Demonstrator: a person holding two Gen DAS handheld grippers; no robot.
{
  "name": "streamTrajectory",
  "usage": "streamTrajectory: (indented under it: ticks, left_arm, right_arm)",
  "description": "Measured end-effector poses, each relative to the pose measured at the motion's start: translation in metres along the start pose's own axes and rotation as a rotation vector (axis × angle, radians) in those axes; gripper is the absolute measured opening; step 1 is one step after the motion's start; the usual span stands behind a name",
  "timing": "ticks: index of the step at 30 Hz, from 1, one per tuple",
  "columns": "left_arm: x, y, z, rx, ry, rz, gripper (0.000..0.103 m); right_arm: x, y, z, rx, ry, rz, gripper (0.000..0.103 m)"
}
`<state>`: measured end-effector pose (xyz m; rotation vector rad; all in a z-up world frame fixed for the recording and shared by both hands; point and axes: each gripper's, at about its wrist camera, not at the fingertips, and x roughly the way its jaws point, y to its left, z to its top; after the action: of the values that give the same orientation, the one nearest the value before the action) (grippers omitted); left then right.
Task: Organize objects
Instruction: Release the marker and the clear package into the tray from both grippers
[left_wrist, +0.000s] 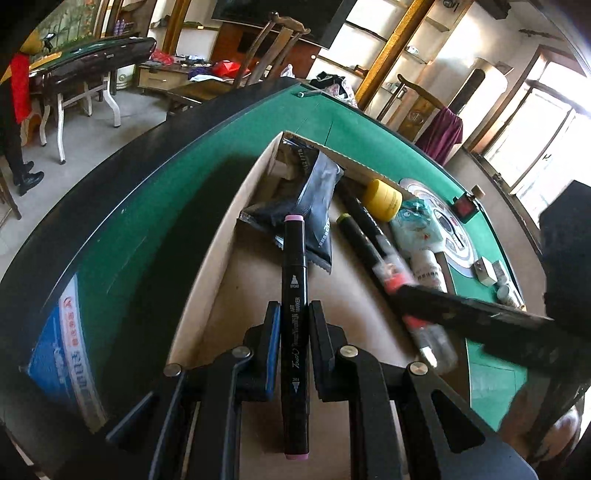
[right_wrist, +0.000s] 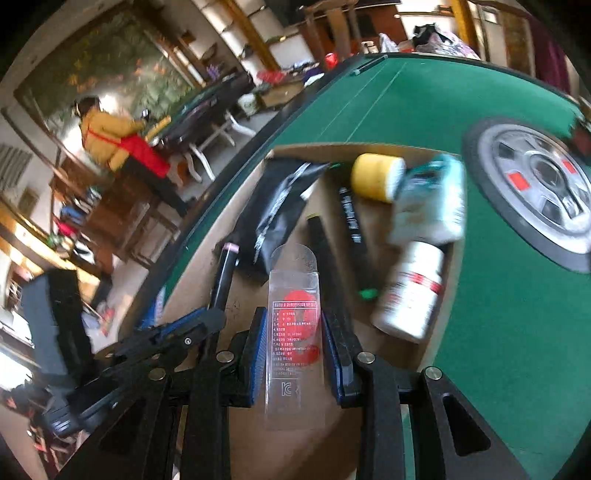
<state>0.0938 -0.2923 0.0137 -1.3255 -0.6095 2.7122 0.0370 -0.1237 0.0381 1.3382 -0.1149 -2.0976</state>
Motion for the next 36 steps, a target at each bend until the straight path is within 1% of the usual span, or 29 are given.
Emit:
streamTrajectory:
  ticks: [5,10,13,15,16,18,19,20,21,22,24,26,27,29,31,32,34,36]
  left_arm:
    - [0.009,0.000,0.007,-0.005,0.008,-0.003,0.015]
    - [0.015,0.001,0.011,-0.014,0.009,-0.020,0.015]
    - [0.013,0.004,0.010,-0.039,0.002,-0.059,0.019]
    - [0.008,0.005,0.010,-0.053,-0.005,-0.079,0.029]
    - [0.005,0.004,0.009,-0.056,-0.010,-0.091,0.032]
    - [-0.004,-0.002,0.007,-0.048,-0.027,-0.100,0.046]
    - [-0.009,-0.006,0.005,-0.034,-0.037,-0.096,0.051]
    - [-0.014,-0.011,0.004,-0.023,-0.043,-0.086,0.062]
    - [-0.017,-0.014,0.003,-0.015,-0.051,-0.061,0.079]
    - [-0.023,-0.018,0.002,-0.006,-0.067,-0.030,0.085]
    - [-0.040,-0.028,0.001,0.023,-0.120,0.033,0.087]
    - [-0.055,-0.039,0.002,0.053,-0.163,0.081,0.088]
    - [-0.066,-0.050,0.001,0.078,-0.196,0.114,0.089]
    - [-0.078,-0.065,0.000,0.124,-0.235,0.154,0.092]
    - [-0.091,-0.087,-0.003,0.192,-0.286,0.200,0.093]
    - [-0.096,-0.096,-0.004,0.220,-0.304,0.216,0.094]
    - [-0.105,-0.109,-0.007,0.266,-0.324,0.233,0.095]
    - [-0.111,-0.127,-0.010,0.312,-0.332,0.233,0.095]
  right_arm:
    - [0.034,0.013,0.008,-0.036,0.042,-0.047,0.031]
    - [0.044,0.013,0.016,-0.045,0.048,-0.074,0.031]
    - [0.046,0.014,0.021,-0.054,0.049,-0.094,0.033]
    - [0.045,0.014,0.022,-0.054,0.047,-0.103,0.033]
    - [0.044,0.014,0.022,-0.050,0.045,-0.104,0.033]
    - [0.041,0.012,0.021,-0.034,0.034,-0.099,0.034]
    - [0.038,0.012,0.020,-0.030,0.029,-0.092,0.035]
    - [0.034,0.011,0.020,-0.024,0.020,-0.084,0.036]
    - [0.028,0.008,0.018,-0.015,0.007,-0.077,0.037]
    - [0.021,0.006,0.016,-0.006,-0.009,-0.073,0.039]
    - [0.006,0.004,0.013,0.007,-0.041,-0.069,0.048]
    - [-0.016,-0.001,0.008,0.018,-0.099,-0.072,0.060]
    - [-0.025,-0.003,0.005,0.020,-0.123,-0.075,0.062]
    - [-0.045,-0.005,-0.002,0.020,-0.181,-0.088,0.069]
    - [-0.068,-0.011,-0.014,0.015,-0.241,-0.114,0.072]
    - [-0.077,-0.012,-0.018,0.012,-0.257,-0.123,0.072]
    - [-0.101,-0.018,-0.028,0.005,-0.295,-0.149,0.072]
    - [-0.126,-0.023,-0.034,0.006,-0.339,-0.184,0.072]
